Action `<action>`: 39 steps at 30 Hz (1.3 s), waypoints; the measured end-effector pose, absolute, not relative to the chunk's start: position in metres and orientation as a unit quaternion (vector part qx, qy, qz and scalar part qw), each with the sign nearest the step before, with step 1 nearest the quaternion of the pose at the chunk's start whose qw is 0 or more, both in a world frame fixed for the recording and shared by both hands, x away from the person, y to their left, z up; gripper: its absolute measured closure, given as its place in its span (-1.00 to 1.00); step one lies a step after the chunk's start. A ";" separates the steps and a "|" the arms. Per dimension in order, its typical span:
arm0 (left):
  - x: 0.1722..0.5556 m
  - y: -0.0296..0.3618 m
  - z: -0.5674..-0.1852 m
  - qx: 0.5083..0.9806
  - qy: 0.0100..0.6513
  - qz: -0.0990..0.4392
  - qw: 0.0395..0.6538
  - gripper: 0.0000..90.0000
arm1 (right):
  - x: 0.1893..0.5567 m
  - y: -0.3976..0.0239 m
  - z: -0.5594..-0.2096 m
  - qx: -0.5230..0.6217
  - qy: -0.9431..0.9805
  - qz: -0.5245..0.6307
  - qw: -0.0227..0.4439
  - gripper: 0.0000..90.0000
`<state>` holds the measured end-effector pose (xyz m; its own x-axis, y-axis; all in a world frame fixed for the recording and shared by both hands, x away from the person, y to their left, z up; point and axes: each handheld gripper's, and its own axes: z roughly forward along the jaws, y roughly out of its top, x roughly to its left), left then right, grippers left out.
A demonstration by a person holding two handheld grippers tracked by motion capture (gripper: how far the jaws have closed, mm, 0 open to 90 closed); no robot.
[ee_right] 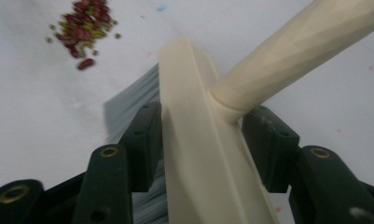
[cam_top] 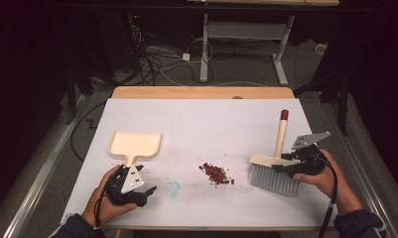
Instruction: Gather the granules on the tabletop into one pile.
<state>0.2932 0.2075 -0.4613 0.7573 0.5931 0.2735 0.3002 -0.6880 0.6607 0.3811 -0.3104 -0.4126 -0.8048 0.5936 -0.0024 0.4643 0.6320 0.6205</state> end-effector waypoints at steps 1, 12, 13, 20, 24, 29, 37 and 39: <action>0.293 0.207 -0.462 0.887 0.252 0.241 0.303 -0.53 | 0.387 -0.310 -0.415 0.291 0.901 0.306 0.101 0.06; 0.292 0.207 -0.463 0.890 0.249 0.237 0.299 -0.53 | 0.428 -0.305 -0.432 0.346 0.878 0.295 0.148 0.26; 0.292 0.207 -0.463 0.890 0.249 0.237 0.299 -0.53 | 0.428 -0.305 -0.434 0.356 0.873 0.295 0.158 0.31; 0.293 0.206 -0.462 0.890 0.247 0.237 0.301 -0.53 | 0.428 -0.301 -0.440 0.388 0.844 0.308 0.204 0.34; 0.292 0.206 -0.462 0.889 0.246 0.237 0.304 -0.53 | 0.429 -0.299 -0.440 0.396 0.835 0.312 0.219 0.29; 0.292 0.206 -0.461 0.889 0.244 0.239 0.305 -0.53 | 0.427 -0.295 -0.436 0.396 0.823 0.331 0.236 0.14; 0.291 0.209 -0.460 0.886 0.246 0.243 0.308 -0.53 | 0.417 -0.285 -0.424 0.392 0.795 0.372 0.275 -0.21; 0.290 0.209 -0.460 0.886 0.248 0.240 0.309 -0.53 | 0.413 -0.284 -0.420 0.394 0.785 0.385 0.284 -0.27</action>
